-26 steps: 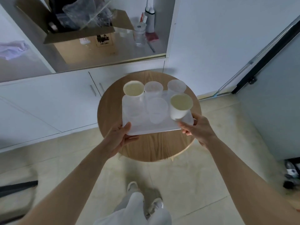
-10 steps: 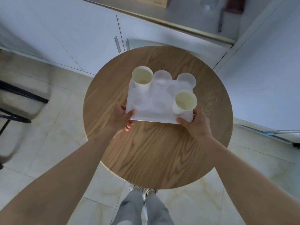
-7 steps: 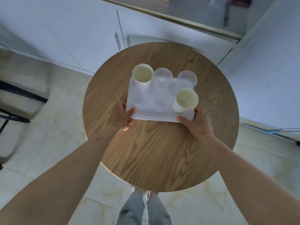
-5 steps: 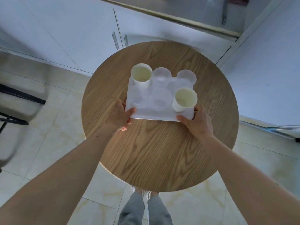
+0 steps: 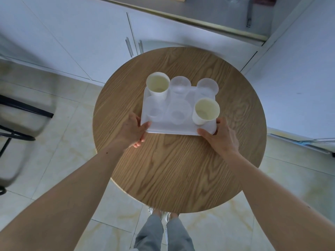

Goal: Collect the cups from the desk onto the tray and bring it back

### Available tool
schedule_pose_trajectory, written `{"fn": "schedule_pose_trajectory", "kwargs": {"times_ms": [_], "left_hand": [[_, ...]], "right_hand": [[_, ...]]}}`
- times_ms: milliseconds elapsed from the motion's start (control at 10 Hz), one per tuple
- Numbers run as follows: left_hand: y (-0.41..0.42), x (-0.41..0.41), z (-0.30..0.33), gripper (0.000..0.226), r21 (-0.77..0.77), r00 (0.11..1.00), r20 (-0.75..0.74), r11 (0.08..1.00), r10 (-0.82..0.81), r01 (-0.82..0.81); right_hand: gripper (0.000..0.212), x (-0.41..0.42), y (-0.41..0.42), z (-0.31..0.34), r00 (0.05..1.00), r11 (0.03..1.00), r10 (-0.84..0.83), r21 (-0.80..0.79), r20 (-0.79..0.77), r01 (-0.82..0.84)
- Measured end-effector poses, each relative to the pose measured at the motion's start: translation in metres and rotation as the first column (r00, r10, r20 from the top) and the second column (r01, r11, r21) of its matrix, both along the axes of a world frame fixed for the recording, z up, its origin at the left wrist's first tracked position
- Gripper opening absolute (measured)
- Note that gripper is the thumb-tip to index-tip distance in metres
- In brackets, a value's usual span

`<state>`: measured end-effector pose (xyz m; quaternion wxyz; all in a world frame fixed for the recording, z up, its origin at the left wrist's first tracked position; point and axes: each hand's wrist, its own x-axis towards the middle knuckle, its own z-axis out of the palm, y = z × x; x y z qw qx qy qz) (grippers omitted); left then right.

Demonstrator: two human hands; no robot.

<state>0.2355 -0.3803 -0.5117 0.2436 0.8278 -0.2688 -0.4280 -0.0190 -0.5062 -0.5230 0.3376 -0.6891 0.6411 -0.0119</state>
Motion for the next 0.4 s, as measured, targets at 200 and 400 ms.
{"fn": "schedule_pose_trajectory", "kwargs": {"times_ms": [200,400], "left_hand": [[0.012,-0.003,0.005,0.030,0.002,1.000,-0.025,1.000,0.019,-0.019],[0.027,-0.010,0.011,0.033,0.046,0.999,-0.039,0.998,0.035,-0.033]], "right_hand": [[0.075,-0.007,0.005,0.007,1.000,1.000,0.005,0.015,-0.002,-0.005],[0.078,-0.017,0.014,0.019,1.000,1.000,-0.024,0.018,-0.019,0.025]]}}
